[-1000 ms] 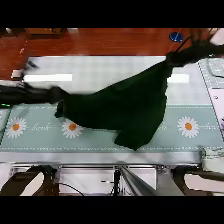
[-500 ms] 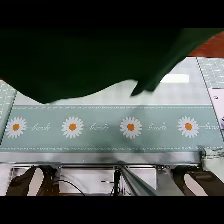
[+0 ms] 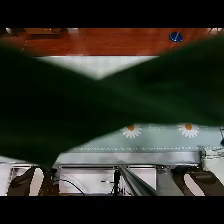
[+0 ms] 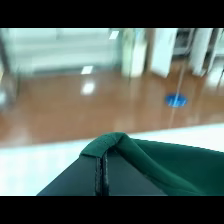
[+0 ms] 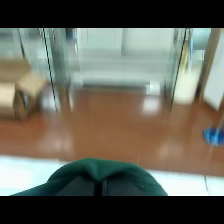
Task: Fold the shirts.
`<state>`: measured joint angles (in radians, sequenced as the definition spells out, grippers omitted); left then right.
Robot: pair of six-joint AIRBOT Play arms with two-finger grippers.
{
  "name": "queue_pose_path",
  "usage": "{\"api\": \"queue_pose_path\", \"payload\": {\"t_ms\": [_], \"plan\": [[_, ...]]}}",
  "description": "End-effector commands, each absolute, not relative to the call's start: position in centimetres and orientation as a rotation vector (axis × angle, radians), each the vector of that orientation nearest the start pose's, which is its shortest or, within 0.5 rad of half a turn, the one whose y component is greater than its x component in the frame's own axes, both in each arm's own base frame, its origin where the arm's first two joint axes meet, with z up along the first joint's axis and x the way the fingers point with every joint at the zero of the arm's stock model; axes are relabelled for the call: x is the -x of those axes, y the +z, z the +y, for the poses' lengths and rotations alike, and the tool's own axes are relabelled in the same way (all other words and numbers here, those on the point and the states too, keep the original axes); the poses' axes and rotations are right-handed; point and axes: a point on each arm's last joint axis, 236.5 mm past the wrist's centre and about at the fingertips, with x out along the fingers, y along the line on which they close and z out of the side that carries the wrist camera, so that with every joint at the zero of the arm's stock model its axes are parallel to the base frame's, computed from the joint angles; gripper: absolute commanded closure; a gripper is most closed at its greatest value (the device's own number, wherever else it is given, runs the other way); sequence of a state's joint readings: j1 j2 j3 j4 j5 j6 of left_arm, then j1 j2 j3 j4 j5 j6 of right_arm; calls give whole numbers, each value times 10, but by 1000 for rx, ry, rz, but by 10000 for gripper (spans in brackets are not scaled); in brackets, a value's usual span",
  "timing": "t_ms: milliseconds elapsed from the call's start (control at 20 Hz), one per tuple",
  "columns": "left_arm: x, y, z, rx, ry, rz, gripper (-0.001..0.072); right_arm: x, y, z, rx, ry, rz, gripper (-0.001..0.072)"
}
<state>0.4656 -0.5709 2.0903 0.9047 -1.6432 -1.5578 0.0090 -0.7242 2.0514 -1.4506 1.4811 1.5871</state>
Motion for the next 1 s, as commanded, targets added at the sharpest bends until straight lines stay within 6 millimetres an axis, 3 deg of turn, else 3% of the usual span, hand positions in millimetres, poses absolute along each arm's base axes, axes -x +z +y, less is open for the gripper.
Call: {"api": "queue_pose_path", "payload": {"t_ms": [0, 150, 250, 400, 500, 650, 800, 950], "plan": [[-85, 444, -105, 25, -149, 281, 686, -167, 435, 19, 4, 84, 389, 670], [-92, 440, -100, 63, -161, 311, 686, -179, 404, 13, 28, 68, 544, 670], [-113, 415, -90, 118, -174, 416, 686, -208, 387, 18, 31, 92, 629, 670], [-164, 344, -65, 184, -192, 642, 687, -279, 329, 17, 59, 103, 842, 670], [-211, 282, -39, 288, -163, 773, 686, -345, 277, 10, 65, 76, 967, 670], [-271, 197, -30, 464, -212, 922, 687, -430, 191, 10, 74, 81, 1105, 670], [-329, 131, -15, 537, -209, 1003, 686, -484, 123, 24, 32, 131, 1155, 670], [-379, 89, -14, 645, -242, 1036, 686, -532, 87, 35, -6, 159, 1085, 669]]}}
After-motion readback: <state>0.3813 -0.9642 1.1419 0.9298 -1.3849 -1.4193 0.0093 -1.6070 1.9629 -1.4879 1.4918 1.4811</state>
